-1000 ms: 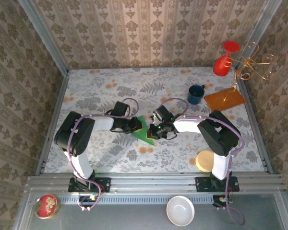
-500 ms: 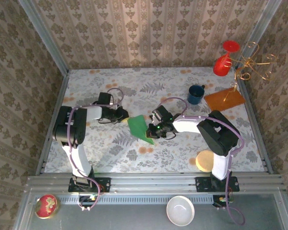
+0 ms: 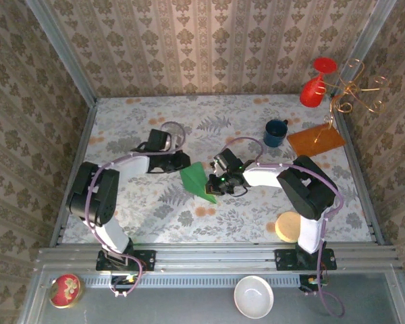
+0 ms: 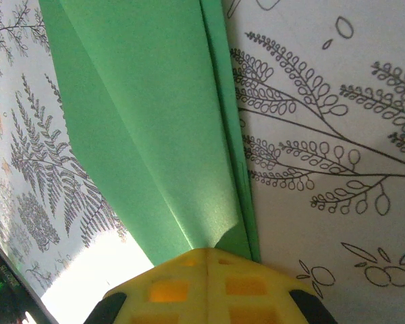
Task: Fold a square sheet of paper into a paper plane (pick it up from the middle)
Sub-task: Fourth fold the wing at the center of the table.
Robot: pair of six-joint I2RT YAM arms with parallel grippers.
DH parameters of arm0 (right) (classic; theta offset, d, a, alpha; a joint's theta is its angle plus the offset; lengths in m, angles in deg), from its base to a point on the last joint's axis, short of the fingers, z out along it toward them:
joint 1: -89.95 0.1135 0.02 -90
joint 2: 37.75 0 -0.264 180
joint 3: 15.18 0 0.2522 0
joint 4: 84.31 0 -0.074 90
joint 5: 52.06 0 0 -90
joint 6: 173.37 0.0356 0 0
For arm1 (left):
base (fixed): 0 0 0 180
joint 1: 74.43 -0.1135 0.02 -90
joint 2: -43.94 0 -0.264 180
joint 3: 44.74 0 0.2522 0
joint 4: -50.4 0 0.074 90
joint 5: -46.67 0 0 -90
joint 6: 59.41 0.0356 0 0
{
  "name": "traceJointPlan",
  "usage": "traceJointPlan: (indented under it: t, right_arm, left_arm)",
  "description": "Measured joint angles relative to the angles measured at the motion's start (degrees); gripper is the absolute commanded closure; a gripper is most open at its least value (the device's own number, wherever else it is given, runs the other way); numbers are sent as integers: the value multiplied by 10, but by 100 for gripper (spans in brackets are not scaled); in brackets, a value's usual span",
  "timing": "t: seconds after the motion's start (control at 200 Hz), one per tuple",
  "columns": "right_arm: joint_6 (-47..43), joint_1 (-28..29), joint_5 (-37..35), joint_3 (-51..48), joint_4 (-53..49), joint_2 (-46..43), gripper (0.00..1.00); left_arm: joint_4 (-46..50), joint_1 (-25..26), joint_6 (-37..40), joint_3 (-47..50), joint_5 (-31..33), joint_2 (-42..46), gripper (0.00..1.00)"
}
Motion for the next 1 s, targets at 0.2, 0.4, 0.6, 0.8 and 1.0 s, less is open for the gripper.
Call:
traceJointPlan:
  t: [0.2, 0.4, 0.6, 0.8, 1.0]
  right_arm:
    - [0, 0, 1, 0, 0, 0, 96]
    - [-1, -2, 9, -4, 7, -3, 94]
    - [-16, -8, 35, -5, 6, -8, 93]
    - [-41, -8, 48, 40, -25, -1, 94]
    - [-72, -8, 48, 87, -50, 33, 95]
  left_arm:
    - [-9, 49, -26, 8, 14, -25, 85]
    - [-5, 48, -33, 7, 26, -64, 86]
    - [17, 48, -34, -10, 27, -74, 87]
    - [44, 48, -34, -28, 29, -82, 87]
    - [75, 52, -34, -48, 39, -89, 88]
